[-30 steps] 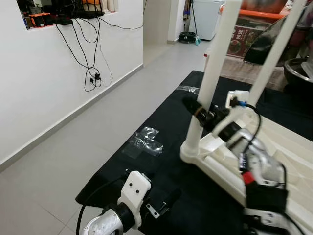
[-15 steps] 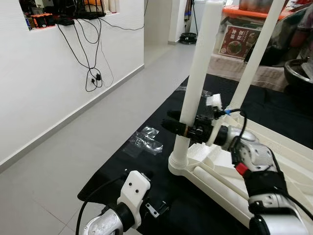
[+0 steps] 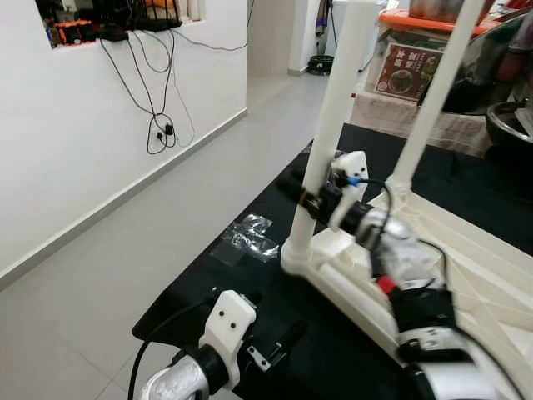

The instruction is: Building children table

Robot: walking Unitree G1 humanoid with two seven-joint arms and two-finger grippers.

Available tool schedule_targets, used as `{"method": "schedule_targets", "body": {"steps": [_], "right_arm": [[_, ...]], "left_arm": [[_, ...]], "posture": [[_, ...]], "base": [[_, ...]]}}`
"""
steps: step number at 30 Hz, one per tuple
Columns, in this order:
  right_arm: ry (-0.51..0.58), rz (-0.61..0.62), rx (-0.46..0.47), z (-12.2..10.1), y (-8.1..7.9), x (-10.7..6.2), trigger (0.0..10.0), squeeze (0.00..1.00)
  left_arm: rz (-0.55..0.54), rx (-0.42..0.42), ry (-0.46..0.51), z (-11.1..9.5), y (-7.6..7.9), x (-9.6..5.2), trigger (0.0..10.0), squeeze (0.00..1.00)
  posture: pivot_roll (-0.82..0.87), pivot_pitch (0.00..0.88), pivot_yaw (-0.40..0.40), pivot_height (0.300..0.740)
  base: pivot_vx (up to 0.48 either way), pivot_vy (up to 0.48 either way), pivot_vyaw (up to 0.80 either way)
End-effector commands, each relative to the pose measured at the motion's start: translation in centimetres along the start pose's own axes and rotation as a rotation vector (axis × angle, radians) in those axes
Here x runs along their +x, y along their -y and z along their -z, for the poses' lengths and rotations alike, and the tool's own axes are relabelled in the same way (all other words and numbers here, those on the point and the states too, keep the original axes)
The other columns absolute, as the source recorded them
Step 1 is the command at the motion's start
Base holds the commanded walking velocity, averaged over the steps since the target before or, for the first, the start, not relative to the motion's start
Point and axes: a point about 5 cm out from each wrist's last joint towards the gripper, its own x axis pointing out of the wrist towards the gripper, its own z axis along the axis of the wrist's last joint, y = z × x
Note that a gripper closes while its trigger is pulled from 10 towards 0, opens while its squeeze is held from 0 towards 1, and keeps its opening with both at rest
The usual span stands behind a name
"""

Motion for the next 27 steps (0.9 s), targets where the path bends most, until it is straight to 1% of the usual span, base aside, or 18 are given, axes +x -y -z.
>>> {"method": "schedule_targets", "body": {"steps": [1, 2, 3, 4, 8, 11, 12, 13, 14, 15, 17, 20, 21, 22, 23, 24, 26, 27], "right_arm": [[-0.018, 0.271, -0.034, 0.4, 3.1, -1.2, 0.0, 0.00], [-0.056, 0.462, -0.051, 0.9, 4.0, -2.3, 0.0, 0.00], [-0.079, 0.578, -0.061, 1.2, 4.5, -3.1, 0.0, 0.00], [-0.093, 0.667, -0.043, 1.4, 4.4, -4.0, 0.0, 0.00], [-0.112, 0.762, -0.005, 1.6, 3.9, -4.9, 0.0, 0.00], [-0.107, 0.751, 0.016, 1.4, 2.8, -4.7, 0.0, 0.00], [-0.087, 0.728, 0.016, 1.2, 2.2, -4.4, 10.0, 0.00], [-0.087, 0.728, 0.016, 1.2, 2.2, -4.4, 10.0, 0.00], [-0.045, 0.655, 0.050, 1.0, 1.2, -3.8, 10.0, 1.00], [-0.026, 0.612, 0.077, 0.9, 0.8, -3.5, 10.0, 1.00], [0.023, 0.599, 0.064, 0.0, 0.5, -3.4, 10.0, 1.00], [0.035, 0.572, 0.061, -0.3, 0.6, -3.0, 10.0, 1.00], [0.052, 0.460, 0.099, -0.7, 0.4, -2.5, 10.0, 0.00], [0.052, 0.460, 0.099, -0.7, 0.4, -2.5, 10.0, 0.00], [0.070, 0.387, 0.122, -1.0, 0.2, -2.2, 10.0, 0.00], [0.070, 0.162, 0.239, -1.2, -0.6, -1.5, 10.0, 0.00], [0.073, 0.007, 0.289, -1.6, -0.3, -1.3, 10.0, 0.00], [0.102, -0.262, 0.362, -2.4, -0.5, -1.7, 10.0, 0.00]], "left_arm": [[0.002, -0.005, -0.013, 0.2, 0.1, -0.1, 10.0, 0.00], [0.002, -0.005, -0.014, 0.2, 0.1, -0.1, 10.0, 0.00], [0.002, -0.004, -0.014, 0.2, 0.1, -0.1, 10.0, 0.00], [0.002, -0.003, -0.015, 0.3, 0.1, -0.1, 10.0, 0.00], [0.000, -0.002, -0.014, 0.3, 0.1, -0.1, 10.0, 0.00], [0.001, -0.002, -0.013, 0.3, 0.1, -0.1, 10.0, 0.00], [0.002, -0.003, -0.013, 0.3, 0.2, -0.1, 10.0, 0.00], [0.002, -0.003, -0.013, 0.3, 0.2, -0.1, 10.0, 0.00], [0.004, -0.005, -0.014, 0.4, 0.2, -0.1, 10.0, 0.00], [0.005, -0.006, -0.015, 0.4, 0.2, -0.1, 10.0, 0.00], [0.006, -0.005, -0.015, 0.4, 0.3, -0.1, 10.0, 0.00], [0.005, -0.005, -0.014, 0.4, 0.3, -0.1, 10.0, 0.00], [0.005, -0.005, -0.014, 0.4, 0.3, -0.1, 10.0, 0.00], [0.005, -0.005, -0.014, 0.4, 0.3, -0.1, 10.0, 0.00], [0.005, -0.005, -0.013, 0.4, 0.3, -0.1, 10.0, 0.00], [0.004, -0.006, -0.014, 0.4, 0.2, -0.1, 10.0, 0.00], [0.004, -0.007, -0.013, 0.3, 0.2, -0.1, 10.0, 0.00], [0.004, -0.007, -0.011, 0.3, 0.2, 0.0, 10.0, 0.00]], "posture": [[0.09, 0.041, -0.068, 0.740], [0.10, 0.038, -0.070, 0.740], [0.10, 0.038, -0.070, 0.740], [0.10, 0.035, -0.073, 0.740], [0.10, 0.030, -0.074, 0.740], [0.09, 0.027, -0.071, 0.740], [0.09, 0.025, -0.072, 0.740], [0.09, 0.025, -0.072, 0.740], [0.09, 0.023, -0.072, 0.740], [0.09, 0.023, -0.072, 0.740], [0.10, 0.020, -0.073, 0.740], [0.10, 0.018, -0.074, 0.740], [0.09, 0.020, -0.074, 0.740], [0.09, 0.020, -0.074, 0.740], [0.09, 0.020, -0.074, 0.740], [0.09, 0.026, -0.071, 0.740], [0.09, 0.026, -0.073, 0.740], [0.09, 0.030, -0.074, 0.740]], "base": [[0.000, 0.000, 0.00], [0.000, 0.000, 0.00], [0.000, 0.000, 0.00], [0.000, 0.000, 0.00], [0.000, 0.000, 0.00], [0.000, 0.000, 0.00], [0.000, 0.000, 0.00], [0.000, 0.000, 0.00], [0.000, 0.000, 0.00], [0.000, 0.000, 0.00], [0.000, 0.000, 0.00], [0.000, 0.000, 0.00], [0.000, 0.000, 0.00], [0.000, 0.000, 0.00], [0.000, 0.000, 0.00], [0.000, 0.000, 0.00], [0.000, 0.000, 0.00], [0.000, 0.000, 0.00]]}}
